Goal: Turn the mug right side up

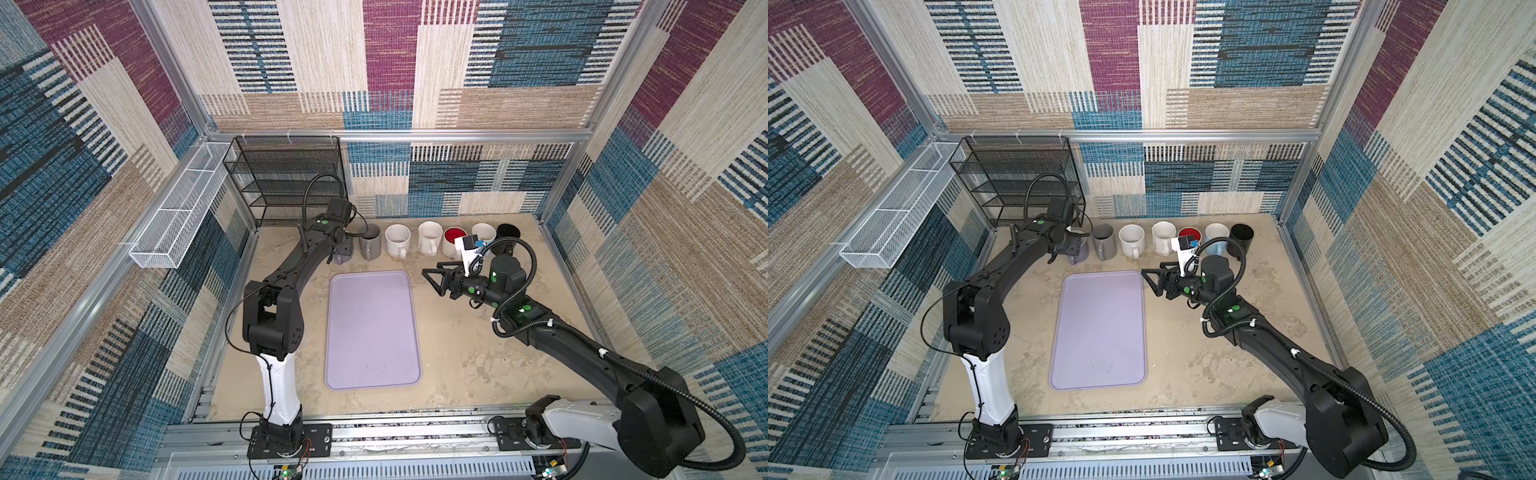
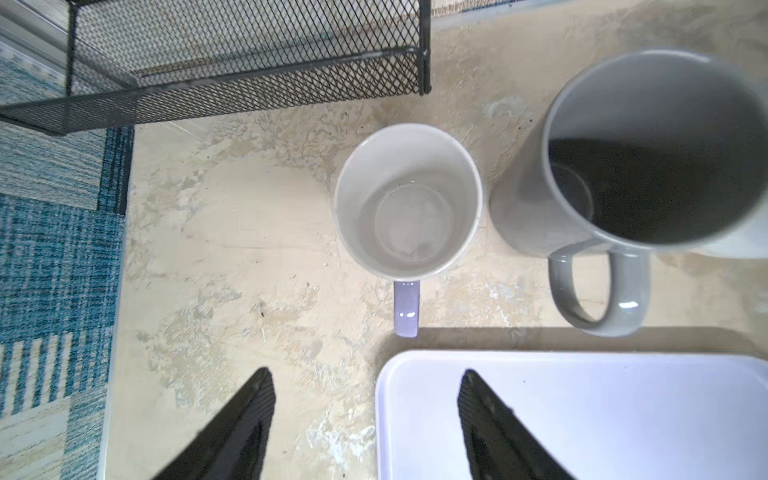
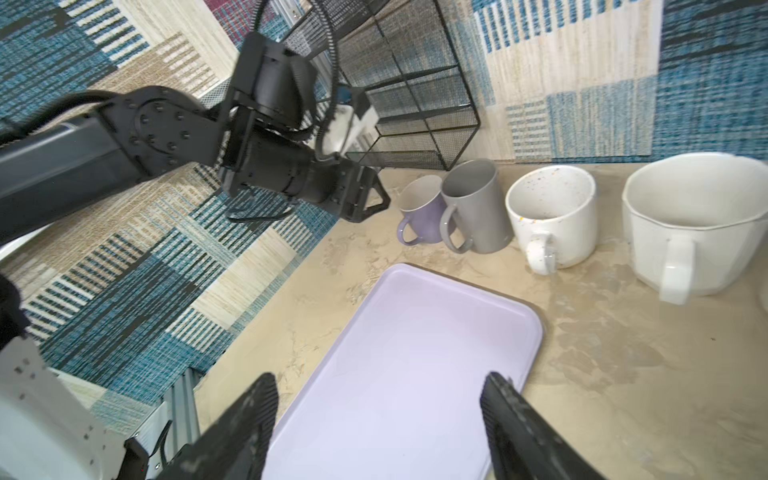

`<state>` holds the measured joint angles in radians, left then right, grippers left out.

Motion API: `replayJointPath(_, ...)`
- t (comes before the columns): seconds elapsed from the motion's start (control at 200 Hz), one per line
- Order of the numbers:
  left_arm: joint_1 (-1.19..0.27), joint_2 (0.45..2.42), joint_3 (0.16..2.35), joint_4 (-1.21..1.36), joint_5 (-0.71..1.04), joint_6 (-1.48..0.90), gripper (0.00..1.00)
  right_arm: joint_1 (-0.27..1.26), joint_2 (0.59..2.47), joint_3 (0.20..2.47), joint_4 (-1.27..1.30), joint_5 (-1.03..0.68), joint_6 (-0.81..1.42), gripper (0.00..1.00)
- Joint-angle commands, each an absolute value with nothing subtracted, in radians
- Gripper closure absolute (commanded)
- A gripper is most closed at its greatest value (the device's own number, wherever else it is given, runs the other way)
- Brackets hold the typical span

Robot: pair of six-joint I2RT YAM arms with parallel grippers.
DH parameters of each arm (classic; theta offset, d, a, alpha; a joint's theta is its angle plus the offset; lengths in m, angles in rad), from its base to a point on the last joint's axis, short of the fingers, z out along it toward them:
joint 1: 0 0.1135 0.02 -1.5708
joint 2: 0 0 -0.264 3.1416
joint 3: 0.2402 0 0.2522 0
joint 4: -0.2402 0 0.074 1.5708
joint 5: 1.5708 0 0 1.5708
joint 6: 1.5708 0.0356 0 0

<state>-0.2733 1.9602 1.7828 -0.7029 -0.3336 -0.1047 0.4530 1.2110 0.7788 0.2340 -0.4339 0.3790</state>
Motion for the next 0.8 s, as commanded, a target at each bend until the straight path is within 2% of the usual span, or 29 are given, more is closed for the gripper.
replayJointPath(0.0, -0.274, 1.894, 1.741, -0.652, -0.34, -0.078, 0.29, 0.433, 1.196, 0.786, 0.212, -0.383, 0.345, 0.19)
replayJointPath(0.311, -0.25, 1.656, 1.443, -0.418, -0.362, -0.039, 0.26, 0.335, 1.142, 0.802, 0.152, -0.34, 0.295, 0.12)
replayJointPath(0.341, -0.245, 1.633, 1.4, -0.387, -0.361, -0.035, 0.25, 0.322, 1.136, 0.799, 0.143, -0.33, 0.292, 0.1)
replayJointPath(0.366, -0.24, 1.612, 1.368, -0.362, -0.36, -0.035, 0.24, 0.31, 1.132, 0.797, 0.138, -0.324, 0.289, 0.02)
replayJointPath(0.391, -0.235, 1.592, 1.335, -0.34, -0.36, -0.036, 0.23, 0.296, 1.127, 0.795, 0.133, -0.318, 0.286, 0.0)
replayJointPath(0.456, -0.22, 1.541, 1.248, -0.283, -0.358, -0.041, 0.15, 0.255, 1.113, 0.782, 0.127, -0.304, 0.283, 0.0)
replayJointPath(0.476, -0.215, 1.524, 1.222, -0.26, -0.357, -0.043, 0.03, 0.245, 1.108, 0.777, 0.127, -0.299, 0.282, 0.0)
replayJointPath(0.491, -0.211, 1.512, 1.199, -0.246, -0.356, -0.044, 0.0, 0.235, 1.104, 0.775, 0.128, -0.293, 0.281, 0.0)
replayJointPath(0.626, -0.167, 1.416, 1.029, -0.139, -0.319, -0.041, 0.0, 0.154, 1.079, 0.743, 0.13, -0.248, 0.263, 0.0)
replayJointPath(0.796, -0.068, 1.314, 0.783, 0.07, -0.183, -0.031, 0.01, 0.063, 1.041, 0.677, 0.196, -0.234, 0.215, 0.0)
